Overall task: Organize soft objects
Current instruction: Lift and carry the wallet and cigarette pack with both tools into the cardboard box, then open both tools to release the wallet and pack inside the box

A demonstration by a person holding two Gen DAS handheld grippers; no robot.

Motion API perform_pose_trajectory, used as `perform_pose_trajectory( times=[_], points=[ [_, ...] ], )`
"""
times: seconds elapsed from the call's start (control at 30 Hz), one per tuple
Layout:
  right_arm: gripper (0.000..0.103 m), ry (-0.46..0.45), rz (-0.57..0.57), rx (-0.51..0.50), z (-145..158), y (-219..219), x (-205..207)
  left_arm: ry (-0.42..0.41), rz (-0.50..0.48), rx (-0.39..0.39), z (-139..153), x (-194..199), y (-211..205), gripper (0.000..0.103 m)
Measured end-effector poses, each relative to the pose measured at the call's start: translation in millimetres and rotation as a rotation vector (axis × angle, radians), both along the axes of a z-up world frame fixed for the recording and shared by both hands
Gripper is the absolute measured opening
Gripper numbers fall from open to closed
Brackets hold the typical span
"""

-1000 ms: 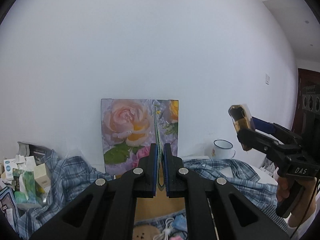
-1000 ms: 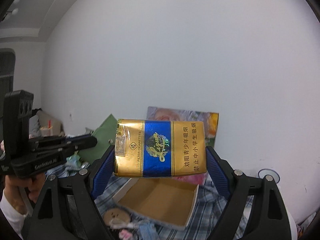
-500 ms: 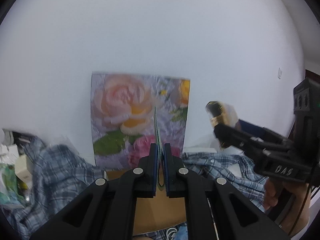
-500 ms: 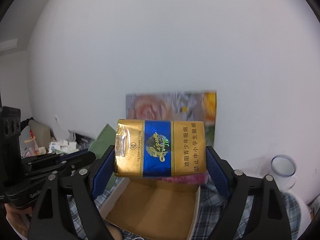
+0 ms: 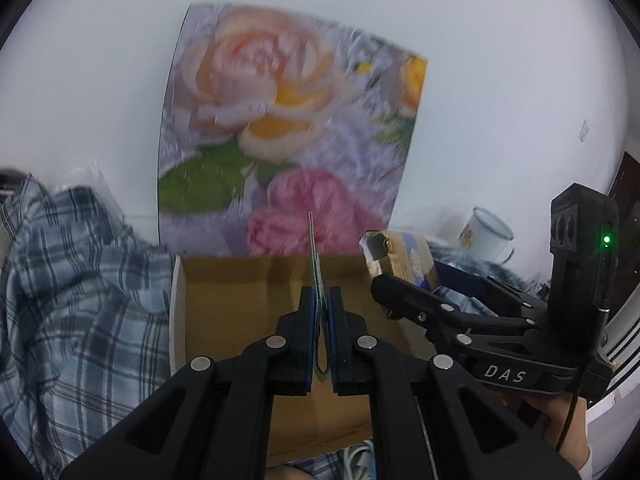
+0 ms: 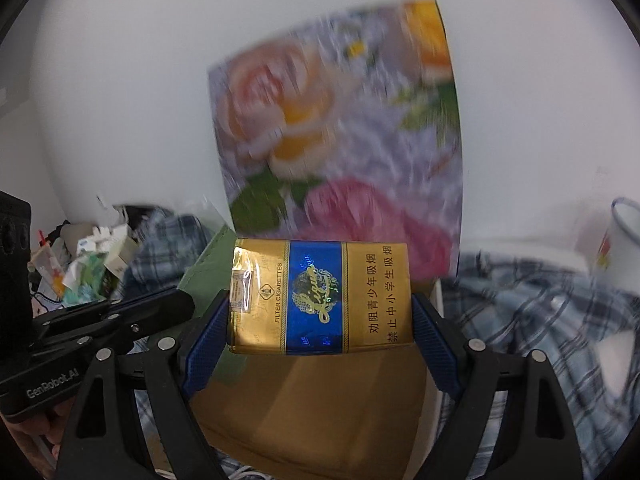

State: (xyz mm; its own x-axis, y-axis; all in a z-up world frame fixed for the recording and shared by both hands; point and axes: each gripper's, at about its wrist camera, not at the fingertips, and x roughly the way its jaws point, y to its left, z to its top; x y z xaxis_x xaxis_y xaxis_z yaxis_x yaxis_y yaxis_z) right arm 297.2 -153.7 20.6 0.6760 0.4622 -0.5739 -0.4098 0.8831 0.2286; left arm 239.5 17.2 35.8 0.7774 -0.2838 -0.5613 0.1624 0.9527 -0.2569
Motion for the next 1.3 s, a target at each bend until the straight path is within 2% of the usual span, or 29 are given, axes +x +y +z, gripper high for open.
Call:
perform_pose_trajectory(
  times=[0.23,0.53,0.57,0.6,0.63,0.67,0.73,0.8,0.83,0.9,1.1,1.3],
  points=[
    [0.085,0.1,-0.001,0.005,-32.3,1.0,13.5,0.066,0.01,0.008,-26.0,15.2,4.9,0.006],
    [0.086,0.129,-0.003,-0.022,-42.3,5.4,17.5,0.132,0.035,-0.013,-46.0,25.0,17.6,0.007],
    [0.088,0.131,-0.004,-0.026,-42.9,5.7,17.7,0.131,0.035,-0.012,-46.3,25.7,18.4,0.014],
    [0.094,0.136,-0.005,-0.031,-43.5,7.2,18.8,0.128,0.035,-0.008,-46.5,26.1,18.9,0.023],
    [0.097,0.14,-0.005,-0.035,-44.0,8.1,19.3,0.132,0.05,0.015,-46.6,27.0,18.6,0.054],
    [0.1,0.138,-0.006,-0.038,-43.6,8.5,18.5,0.146,0.074,0.052,-46.9,28.4,17.6,0.076],
    [0.102,0.126,-0.011,-0.03,-41.6,6.1,17.2,0.139,0.118,0.092,-47.4,27.0,17.8,0.091],
    [0.103,0.127,-0.019,-0.001,-38.7,-0.5,17.1,0.129,0.17,0.102,-47.7,26.0,24.6,0.091],
    [0.103,0.125,-0.028,0.004,-37.1,-2.7,16.9,0.122,0.157,0.064,-47.2,24.5,30.2,0.093],
    [0.103,0.113,-0.03,0.003,-34.0,-3.7,15.3,0.118,0.144,0.024,-44.5,22.3,35.5,0.103],
    [0.103,0.085,-0.028,-0.021,-27.9,-2.6,10.9,0.021,0.169,0.17,-29.8,10.2,22.1,0.103],
    [0.103,0.036,-0.029,-0.04,-12.4,-2.8,2.6,-0.021,0.168,0.199,-14.5,2.2,19.7,0.103]
  ],
)
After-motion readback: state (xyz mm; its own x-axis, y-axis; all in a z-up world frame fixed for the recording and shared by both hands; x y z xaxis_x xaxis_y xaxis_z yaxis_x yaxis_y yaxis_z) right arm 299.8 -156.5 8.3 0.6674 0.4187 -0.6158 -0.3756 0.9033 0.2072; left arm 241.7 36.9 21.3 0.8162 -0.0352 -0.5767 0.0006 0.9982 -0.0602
